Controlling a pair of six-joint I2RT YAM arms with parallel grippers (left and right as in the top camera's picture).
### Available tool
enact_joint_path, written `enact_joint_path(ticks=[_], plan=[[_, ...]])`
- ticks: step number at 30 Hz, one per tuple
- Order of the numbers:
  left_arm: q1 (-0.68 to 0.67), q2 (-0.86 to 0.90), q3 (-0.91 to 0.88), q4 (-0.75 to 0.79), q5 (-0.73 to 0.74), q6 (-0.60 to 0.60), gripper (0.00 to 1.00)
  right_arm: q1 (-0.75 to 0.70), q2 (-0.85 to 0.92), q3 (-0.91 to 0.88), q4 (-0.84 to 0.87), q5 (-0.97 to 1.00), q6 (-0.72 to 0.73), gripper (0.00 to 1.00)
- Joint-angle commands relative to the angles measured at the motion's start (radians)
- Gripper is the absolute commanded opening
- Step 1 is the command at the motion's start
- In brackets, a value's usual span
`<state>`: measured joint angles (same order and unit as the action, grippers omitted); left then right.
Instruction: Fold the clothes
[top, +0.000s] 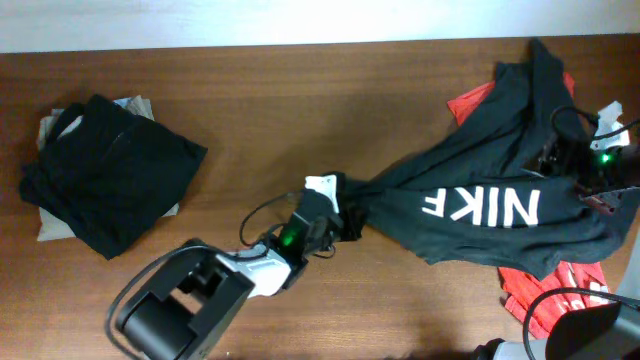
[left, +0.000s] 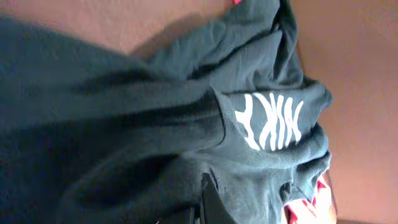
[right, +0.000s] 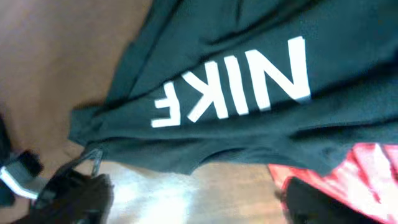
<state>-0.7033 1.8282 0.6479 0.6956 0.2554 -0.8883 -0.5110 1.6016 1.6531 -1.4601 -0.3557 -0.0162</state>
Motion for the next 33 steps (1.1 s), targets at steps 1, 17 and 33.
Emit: enact_joint_path(ticks=[1,17,33], plan=[[0.095,-0.195,-0.001,0.003,0.072,0.098,0.00,0.000,-0.010,-0.027,-0.015,0.059,-0.007,0.43],[0.747,-0.495,0.097,-0.174,0.025,0.098,0.01,0.235,0.027,-0.655,0.330,0.058,-0.013,0.04],[0.910,-0.496,0.109,-0.204,0.071,0.098,0.01,0.308,0.241,-0.649,0.681,0.512,0.172,0.04]])
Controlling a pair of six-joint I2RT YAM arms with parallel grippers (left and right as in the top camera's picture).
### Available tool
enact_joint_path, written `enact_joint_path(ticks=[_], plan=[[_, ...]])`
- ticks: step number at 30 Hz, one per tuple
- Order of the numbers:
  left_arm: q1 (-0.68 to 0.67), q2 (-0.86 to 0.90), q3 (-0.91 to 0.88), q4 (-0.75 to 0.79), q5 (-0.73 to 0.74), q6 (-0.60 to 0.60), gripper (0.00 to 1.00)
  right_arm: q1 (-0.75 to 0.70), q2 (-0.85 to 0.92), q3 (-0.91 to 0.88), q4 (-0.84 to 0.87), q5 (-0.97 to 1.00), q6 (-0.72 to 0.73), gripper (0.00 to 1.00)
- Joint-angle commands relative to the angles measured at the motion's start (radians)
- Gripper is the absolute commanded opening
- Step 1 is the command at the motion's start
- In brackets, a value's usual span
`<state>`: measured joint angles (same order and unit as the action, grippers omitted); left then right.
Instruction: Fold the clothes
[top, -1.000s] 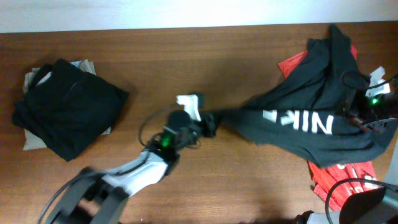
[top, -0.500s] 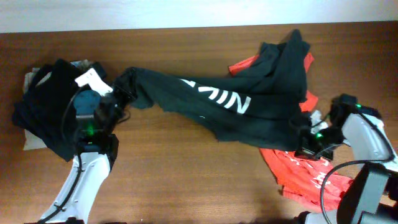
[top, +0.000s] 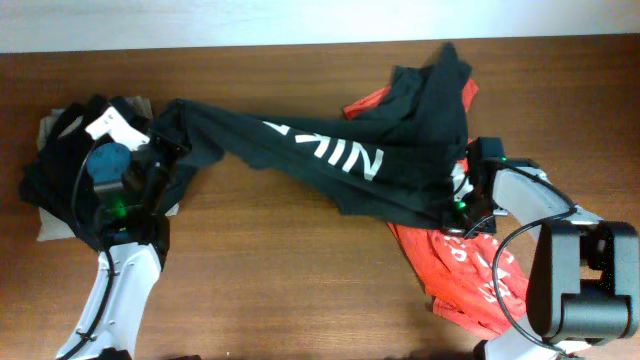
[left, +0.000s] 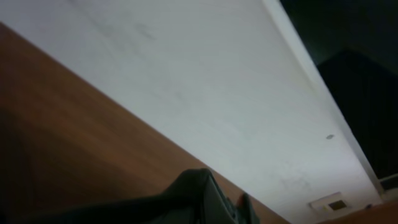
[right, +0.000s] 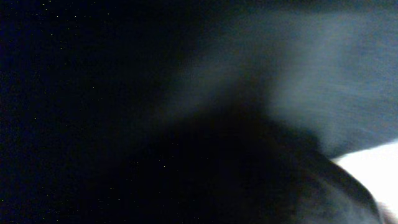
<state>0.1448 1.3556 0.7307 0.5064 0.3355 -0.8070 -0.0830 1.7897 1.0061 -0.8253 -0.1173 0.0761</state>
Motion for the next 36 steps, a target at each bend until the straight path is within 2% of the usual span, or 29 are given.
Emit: enact_joint_path(ticks=[1,5,9,10,11,12,13,15,17,19,24,29,31,33,36], plan=[[0.081,-0.023,0.026,-0.035,-0.009,0.017,0.01,-0.192,0.053,0.009,0.077,0.291,0.079,0.04],[0.094,-0.023,0.026,-0.127,-0.009,0.106,0.00,-0.465,0.053,0.074,0.176,0.290,0.080,0.04],[0.094,-0.023,0.026,-0.178,0.078,0.181,0.01,-0.673,0.053,0.210,0.119,0.312,0.184,0.04],[0.094,-0.023,0.026,-0.217,0.091,0.236,0.01,-0.710,0.053,0.273,0.073,0.280,0.207,0.04],[0.094,-0.023,0.026,-0.253,0.090,0.285,0.01,-0.728,0.053,0.348,0.034,0.138,0.185,0.04],[0.094,-0.023,0.026,-0.268,0.086,0.327,0.00,-0.727,0.053,0.413,0.014,-0.065,0.091,0.05],[0.094,-0.023,0.028,-0.261,0.033,0.341,0.01,-0.683,0.053,0.499,-0.055,-0.296,-0.068,0.10],[0.094,-0.023,0.055,-0.257,-0.050,0.342,0.00,-0.568,0.053,0.525,-0.122,-0.315,-0.218,0.10],[0.104,-0.023,0.106,-0.259,-0.079,0.342,0.01,-0.440,0.068,0.488,-0.114,-0.297,-0.322,0.10],[0.136,-0.023,0.175,-0.289,-0.079,0.342,0.01,-0.312,0.120,0.454,-0.097,-0.193,-0.334,0.04],[0.193,-0.023,0.264,-0.382,-0.090,0.342,0.01,-0.114,0.285,0.454,-0.059,-0.200,-0.334,0.04],[0.191,-0.023,0.264,-0.488,-0.089,0.342,0.01,-0.010,0.357,0.453,-0.021,-0.183,-0.391,0.04],[0.191,-0.023,0.264,-0.535,-0.089,0.342,0.01,-0.013,0.382,0.453,0.004,-0.072,-0.401,0.04],[0.191,-0.023,0.263,-0.568,-0.089,0.342,0.01,-0.049,0.426,0.453,0.056,0.136,-0.359,0.04],[0.191,-0.023,0.263,-0.610,-0.089,0.343,0.01,-0.230,0.462,0.454,0.164,0.359,-0.218,0.04]])
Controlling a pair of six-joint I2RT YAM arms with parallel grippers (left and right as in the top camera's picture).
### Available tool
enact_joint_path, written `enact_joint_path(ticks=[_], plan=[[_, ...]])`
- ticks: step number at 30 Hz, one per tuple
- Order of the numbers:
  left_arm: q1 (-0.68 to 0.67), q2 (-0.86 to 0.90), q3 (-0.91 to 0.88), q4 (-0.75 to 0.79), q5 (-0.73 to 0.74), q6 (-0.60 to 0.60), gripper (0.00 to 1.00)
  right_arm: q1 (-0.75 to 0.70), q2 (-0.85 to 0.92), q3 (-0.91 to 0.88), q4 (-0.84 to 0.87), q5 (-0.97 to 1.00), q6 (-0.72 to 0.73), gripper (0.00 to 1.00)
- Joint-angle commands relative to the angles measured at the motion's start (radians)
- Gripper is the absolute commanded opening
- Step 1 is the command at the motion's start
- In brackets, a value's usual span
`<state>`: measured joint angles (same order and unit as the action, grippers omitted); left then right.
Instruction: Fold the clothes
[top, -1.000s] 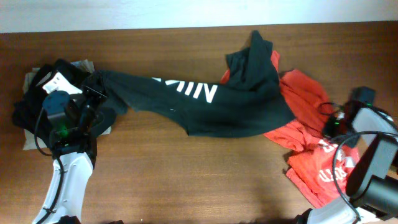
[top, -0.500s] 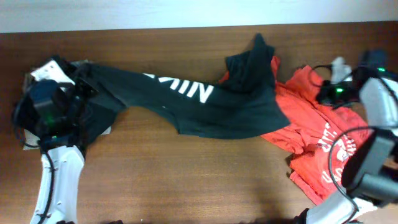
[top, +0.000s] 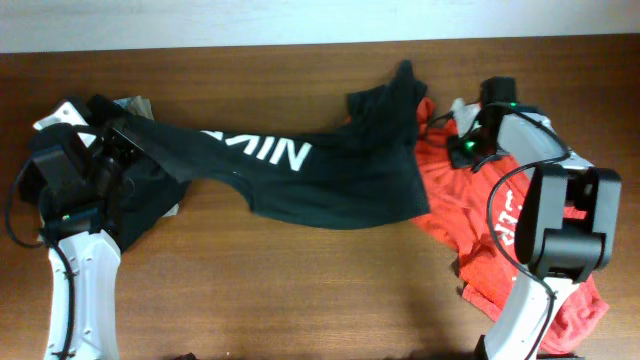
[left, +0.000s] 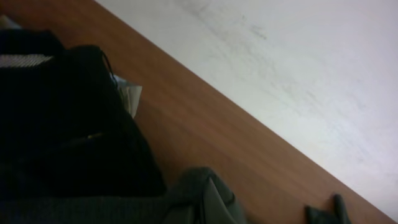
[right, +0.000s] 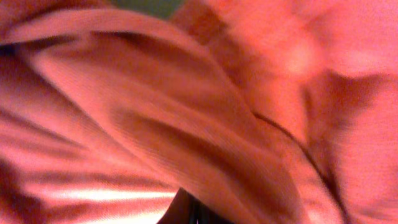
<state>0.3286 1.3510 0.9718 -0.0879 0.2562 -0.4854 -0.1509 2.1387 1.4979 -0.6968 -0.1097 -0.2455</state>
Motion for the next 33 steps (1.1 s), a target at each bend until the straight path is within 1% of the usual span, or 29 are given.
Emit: enact_joint_path(ticks=[1,2,4,5,6,8,9,10,11,12,14,16,17,18,19,20,21,23,24,25,26,28,29,30,31,32,33], plan=[[0.007,-0.018,0.022,-0.019,-0.010,0.061,0.01,-0.258,0.113,-0.029,0.051,0.397,0.173,0.04],[0.007,-0.018,0.022,-0.020,-0.010,0.079,0.01,-0.323,0.113,-0.023,0.053,0.399,0.205,0.04],[0.007,-0.018,0.022,-0.022,-0.010,0.084,0.00,-0.498,0.113,-0.009,0.039,0.399,0.303,0.04],[0.007,-0.018,0.022,-0.022,-0.010,0.084,0.00,-0.611,0.113,0.008,0.014,0.363,0.350,0.04],[0.007,-0.018,0.022,-0.022,-0.010,0.084,0.01,-0.682,0.113,0.026,0.000,0.254,0.355,0.04],[-0.010,-0.018,0.022,-0.020,-0.010,0.084,0.00,-0.719,0.107,0.086,-0.034,-0.006,0.343,0.11],[-0.030,-0.018,0.022,-0.012,-0.010,0.086,0.01,-0.697,0.099,0.129,-0.067,-0.051,0.329,0.15],[-0.051,-0.018,0.022,0.010,-0.010,0.116,0.01,-0.658,0.084,0.183,-0.108,-0.052,0.323,0.17],[-0.075,-0.018,0.023,0.043,-0.010,0.143,0.01,-0.599,0.063,0.277,-0.176,-0.052,0.321,0.26],[-0.097,-0.018,0.023,0.077,-0.010,0.144,0.01,-0.550,0.048,0.348,-0.232,-0.052,0.321,0.33],[-0.118,-0.005,0.036,0.132,-0.010,0.145,0.01,-0.441,0.019,0.483,-0.345,-0.044,0.321,0.43],[-0.141,0.063,0.128,0.123,-0.010,0.178,0.01,-0.323,0.009,0.548,-0.451,-0.043,0.272,0.44],[-0.156,0.110,0.195,0.100,-0.010,0.206,0.01,-0.283,0.009,0.549,-0.482,-0.037,0.252,0.46],[-0.163,0.185,0.303,0.032,-0.010,0.219,0.03,-0.219,0.010,0.549,-0.536,-0.036,0.241,0.47],[-0.163,0.247,0.390,-0.082,-0.004,0.218,0.40,-0.181,0.010,0.549,-0.563,-0.036,0.241,0.48],[-0.164,0.278,0.432,-0.171,0.022,0.218,0.99,-0.157,0.010,0.549,-0.584,-0.036,0.241,0.49],[-0.171,0.301,0.447,-0.281,0.064,0.218,0.99,-0.137,0.010,0.549,-0.609,-0.032,0.241,0.50],[-0.192,0.306,0.447,-0.421,0.069,0.219,0.99,-0.122,0.010,0.549,-0.644,-0.033,0.234,0.50],[-0.217,0.306,0.447,-0.517,0.070,0.233,0.99,-0.121,0.010,0.549,-0.660,-0.033,0.234,0.50],[-0.238,0.306,0.447,-0.575,0.070,0.249,1.00,-0.122,0.010,0.549,-0.670,-0.033,0.234,0.50],[-0.283,0.306,0.447,-0.680,0.070,0.249,0.99,-0.124,0.010,0.549,-0.690,-0.033,0.234,0.50],[-0.367,0.306,0.433,-0.806,0.069,0.248,0.99,-0.124,0.010,0.549,-0.707,-0.032,0.233,0.50],[-0.406,0.306,0.417,-0.834,0.069,0.246,0.99,-0.124,0.010,0.549,-0.718,-0.033,0.227,0.50],[-0.469,0.306,0.382,-0.842,0.069,0.210,0.99,-0.124,0.009,0.549,-0.726,-0.031,0.223,0.50],[-0.536,0.306,0.335,-0.825,0.069,0.155,0.99,-0.124,0.009,0.549,-0.733,-0.030,0.223,0.50],[-0.637,0.316,0.256,-0.765,0.069,0.085,0.99,-0.124,0.009,0.549,-0.746,-0.030,0.223,0.50],[-0.701,0.328,0.211,-0.725,0.069,0.019,0.99,-0.124,0.009,0.549,-0.750,-0.030,0.223,0.50]])
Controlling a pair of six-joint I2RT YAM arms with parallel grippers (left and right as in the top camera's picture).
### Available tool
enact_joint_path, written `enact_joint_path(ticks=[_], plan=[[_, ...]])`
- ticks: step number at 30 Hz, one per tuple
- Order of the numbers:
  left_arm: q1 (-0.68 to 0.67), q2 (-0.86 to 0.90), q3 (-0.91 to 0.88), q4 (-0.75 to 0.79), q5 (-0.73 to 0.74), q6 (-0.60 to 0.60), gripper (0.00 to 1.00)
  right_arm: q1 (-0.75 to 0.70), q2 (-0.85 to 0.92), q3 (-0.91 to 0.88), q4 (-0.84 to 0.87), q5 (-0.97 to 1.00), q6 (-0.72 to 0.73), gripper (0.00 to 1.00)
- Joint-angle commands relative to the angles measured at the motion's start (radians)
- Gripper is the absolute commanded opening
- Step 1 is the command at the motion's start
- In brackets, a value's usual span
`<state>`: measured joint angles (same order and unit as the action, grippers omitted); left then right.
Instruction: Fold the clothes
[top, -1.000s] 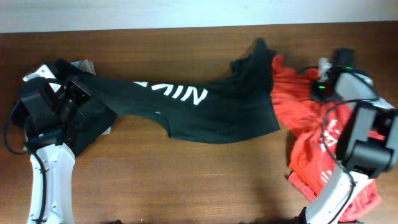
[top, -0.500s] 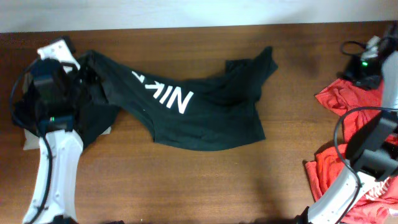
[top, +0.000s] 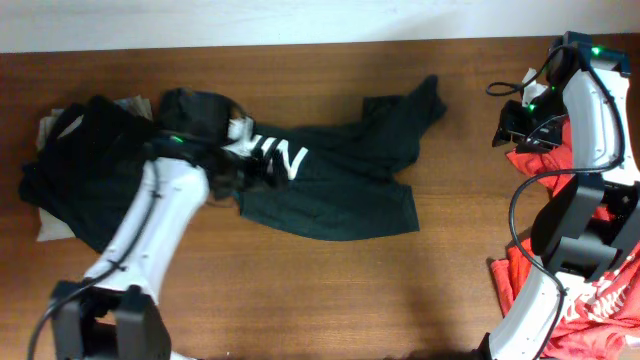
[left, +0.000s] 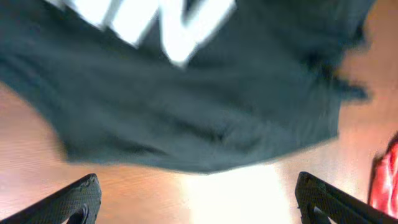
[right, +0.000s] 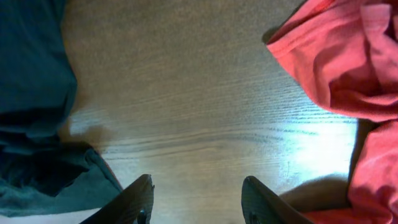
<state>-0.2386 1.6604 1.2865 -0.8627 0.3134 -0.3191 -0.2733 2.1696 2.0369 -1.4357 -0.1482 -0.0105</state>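
Observation:
A black shirt with white lettering (top: 340, 185) lies loosely spread and wrinkled in the middle of the table; the left wrist view shows it (left: 199, 93) blurred. My left gripper (top: 255, 170) hovers over the lettering, open (left: 199, 205), with only bare wood between its fingers (left: 81, 199). My right gripper (top: 510, 125) hangs open (right: 199, 202) over bare wood at the far right, between the shirt's sleeve (right: 31, 93) and a red garment (right: 348, 62).
A folded stack of dark clothes (top: 90, 170) sits at the left end of the wooden table (top: 300, 300). The red garment (top: 545, 158) lies under the right arm, with more red cloth (top: 590, 300) at the front right corner.
The left gripper held the shirt's end over the folded stack; now it is open over the lettering and the shirt lies slack mid-table. The right gripper, then pressed into red cloth, is open beside it.
At first the shirt lay bunched on the right over the red garment, a gripper at each end. Then it was stretched across the table toward the folded stack. Later the right gripper was at the red cloth. Now both grippers are open and the shirt rests mid-table.

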Motion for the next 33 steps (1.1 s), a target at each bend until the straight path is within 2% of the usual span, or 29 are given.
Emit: enact_joint_path(ticks=[1,4,7,12,14,15,17,18,19,21,24,25,27,30,32,33], plan=[[-0.193,0.029,-0.147,0.097,0.012,-0.219,0.99,-0.002,-0.022,0.010,-0.015,0.009,-0.011,0.50],[-0.330,0.056,-0.243,0.224,0.001,-0.409,0.99,-0.002,-0.022,0.010,-0.016,0.008,-0.011,0.50],[-0.428,0.106,-0.295,0.277,-0.116,-0.668,0.99,-0.002,-0.022,0.010,-0.017,0.008,-0.011,0.51],[-0.458,0.207,-0.299,0.497,-0.302,-0.732,0.98,-0.002,-0.022,0.010,-0.023,0.001,-0.011,0.51],[-0.450,0.224,-0.299,0.555,-0.390,-0.732,0.89,-0.002,-0.022,0.010,-0.025,0.002,-0.011,0.51],[-0.438,0.224,-0.299,0.570,-0.425,-0.732,0.81,-0.002,-0.022,0.010,-0.025,0.002,-0.011,0.51],[-0.406,0.224,-0.299,0.582,-0.434,-0.732,0.75,-0.002,-0.022,0.010,-0.024,0.002,-0.011,0.51],[-0.396,0.224,-0.299,0.583,-0.435,-0.732,0.59,-0.002,-0.022,0.010,-0.024,0.002,-0.012,0.51],[-0.386,0.224,-0.299,0.599,-0.439,-0.732,0.49,-0.002,-0.022,0.010,-0.024,0.002,-0.011,0.51],[-0.383,0.224,-0.299,0.631,-0.461,-0.732,0.46,-0.002,-0.022,0.010,-0.025,0.002,-0.011,0.51],[-0.383,0.224,-0.299,0.645,-0.460,-0.732,0.17,-0.002,-0.022,0.010,-0.026,0.002,-0.011,0.51],[-0.383,0.224,-0.299,0.645,-0.460,-0.731,0.01,-0.002,-0.022,0.010,-0.027,0.002,-0.011,0.51],[-0.380,0.214,-0.299,0.638,-0.455,-0.673,0.01,-0.002,-0.022,0.010,-0.027,0.002,-0.011,0.51],[-0.358,0.070,-0.297,0.421,-0.437,-0.553,0.00,-0.002,-0.021,0.010,-0.032,0.001,-0.012,0.51],[-0.285,-0.202,-0.298,-0.037,-0.446,-0.468,0.00,0.005,-0.021,0.007,-0.035,-0.061,-0.042,0.54],[-0.238,-0.326,-0.298,-0.194,-0.446,-0.448,0.00,0.016,-0.021,0.000,-0.036,-0.119,-0.064,0.54]])
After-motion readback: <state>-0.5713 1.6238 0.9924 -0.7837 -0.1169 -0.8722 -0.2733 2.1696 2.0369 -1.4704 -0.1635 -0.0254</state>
